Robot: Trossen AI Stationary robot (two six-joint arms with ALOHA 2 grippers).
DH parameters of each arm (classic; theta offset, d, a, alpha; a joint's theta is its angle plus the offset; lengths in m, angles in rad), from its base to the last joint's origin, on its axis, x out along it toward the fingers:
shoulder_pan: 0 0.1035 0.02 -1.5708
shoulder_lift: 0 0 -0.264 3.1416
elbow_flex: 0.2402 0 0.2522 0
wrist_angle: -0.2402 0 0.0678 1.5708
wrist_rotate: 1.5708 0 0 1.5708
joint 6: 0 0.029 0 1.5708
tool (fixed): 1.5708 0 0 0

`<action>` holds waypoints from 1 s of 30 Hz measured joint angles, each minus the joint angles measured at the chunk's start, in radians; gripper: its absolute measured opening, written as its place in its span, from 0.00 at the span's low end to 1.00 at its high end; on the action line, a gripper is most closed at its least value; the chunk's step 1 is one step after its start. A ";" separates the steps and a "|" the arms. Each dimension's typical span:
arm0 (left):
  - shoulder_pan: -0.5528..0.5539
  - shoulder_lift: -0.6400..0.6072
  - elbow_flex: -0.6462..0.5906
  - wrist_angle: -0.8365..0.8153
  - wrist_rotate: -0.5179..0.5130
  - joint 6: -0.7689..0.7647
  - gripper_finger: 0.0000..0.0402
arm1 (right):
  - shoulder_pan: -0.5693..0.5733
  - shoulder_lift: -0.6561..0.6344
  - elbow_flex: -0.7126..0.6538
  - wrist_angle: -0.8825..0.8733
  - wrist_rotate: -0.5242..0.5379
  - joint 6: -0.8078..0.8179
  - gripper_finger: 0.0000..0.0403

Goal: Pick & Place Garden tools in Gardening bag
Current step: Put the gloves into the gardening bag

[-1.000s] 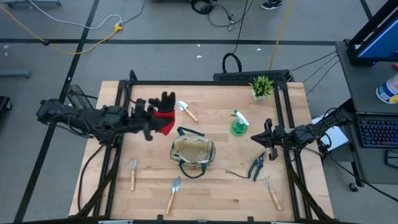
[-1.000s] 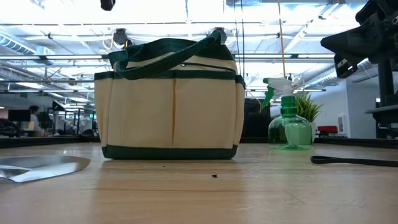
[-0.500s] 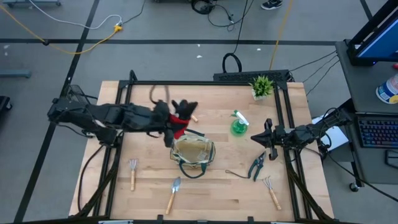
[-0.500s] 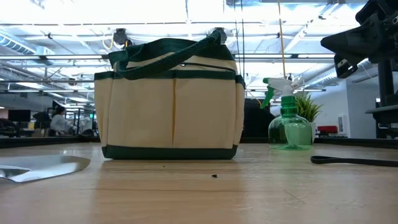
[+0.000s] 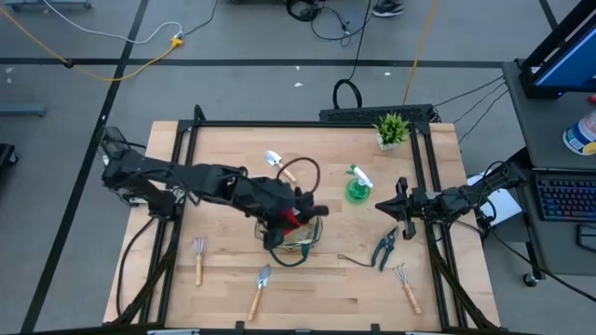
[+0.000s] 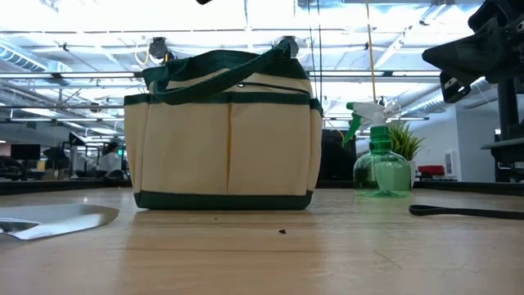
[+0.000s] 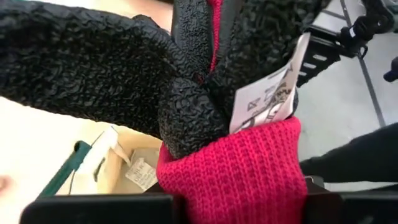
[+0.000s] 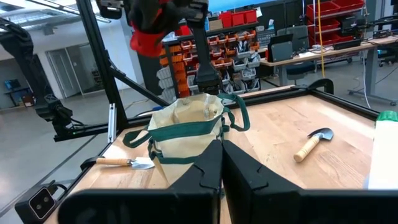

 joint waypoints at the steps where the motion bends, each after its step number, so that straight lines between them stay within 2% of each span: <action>1: 0.002 0.000 0.000 0.000 0.002 0.007 0.19 | 0.000 0.000 0.000 0.000 0.000 0.000 0.00; 11: -0.007 0.041 0.000 -0.054 -0.042 0.052 0.19 | 0.000 0.000 0.000 0.000 0.000 0.007 0.00; 21: -0.026 0.089 -0.063 -0.068 -0.104 0.050 0.20 | 0.000 0.000 0.000 -0.003 0.000 0.007 0.00; 30: -0.027 0.079 -0.191 0.077 -0.147 0.010 0.20 | 0.000 0.000 0.000 -0.001 0.000 0.007 0.00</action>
